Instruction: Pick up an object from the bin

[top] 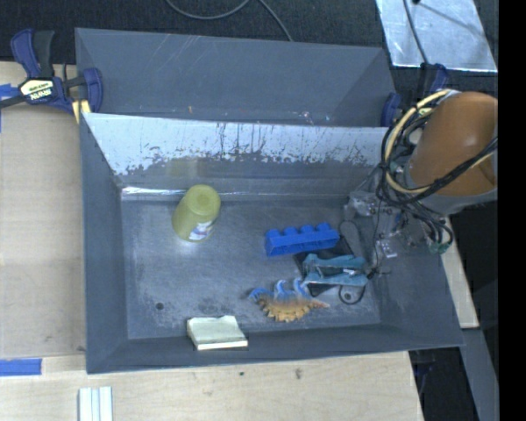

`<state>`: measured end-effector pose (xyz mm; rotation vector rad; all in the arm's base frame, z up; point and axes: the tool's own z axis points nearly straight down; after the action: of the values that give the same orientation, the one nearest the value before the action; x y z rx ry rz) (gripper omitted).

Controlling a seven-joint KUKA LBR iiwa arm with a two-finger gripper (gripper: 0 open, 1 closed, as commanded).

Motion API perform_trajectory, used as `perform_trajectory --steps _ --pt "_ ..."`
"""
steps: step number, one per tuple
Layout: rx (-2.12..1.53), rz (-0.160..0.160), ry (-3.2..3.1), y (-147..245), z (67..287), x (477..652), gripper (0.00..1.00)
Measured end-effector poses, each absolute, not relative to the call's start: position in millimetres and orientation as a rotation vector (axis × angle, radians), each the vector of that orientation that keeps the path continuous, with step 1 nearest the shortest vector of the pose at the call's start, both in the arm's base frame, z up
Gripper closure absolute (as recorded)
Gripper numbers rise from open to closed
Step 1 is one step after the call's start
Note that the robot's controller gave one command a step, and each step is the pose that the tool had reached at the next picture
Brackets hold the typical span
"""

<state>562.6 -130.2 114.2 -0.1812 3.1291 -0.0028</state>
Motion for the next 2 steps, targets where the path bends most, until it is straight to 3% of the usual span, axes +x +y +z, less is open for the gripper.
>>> perform_trajectory --steps 1,2 --pt "-0.533 -0.004 3.091 -115 108 567.4 0.0" --pt "-0.315 -0.005 3.117 -76 115 584.8 0.0"
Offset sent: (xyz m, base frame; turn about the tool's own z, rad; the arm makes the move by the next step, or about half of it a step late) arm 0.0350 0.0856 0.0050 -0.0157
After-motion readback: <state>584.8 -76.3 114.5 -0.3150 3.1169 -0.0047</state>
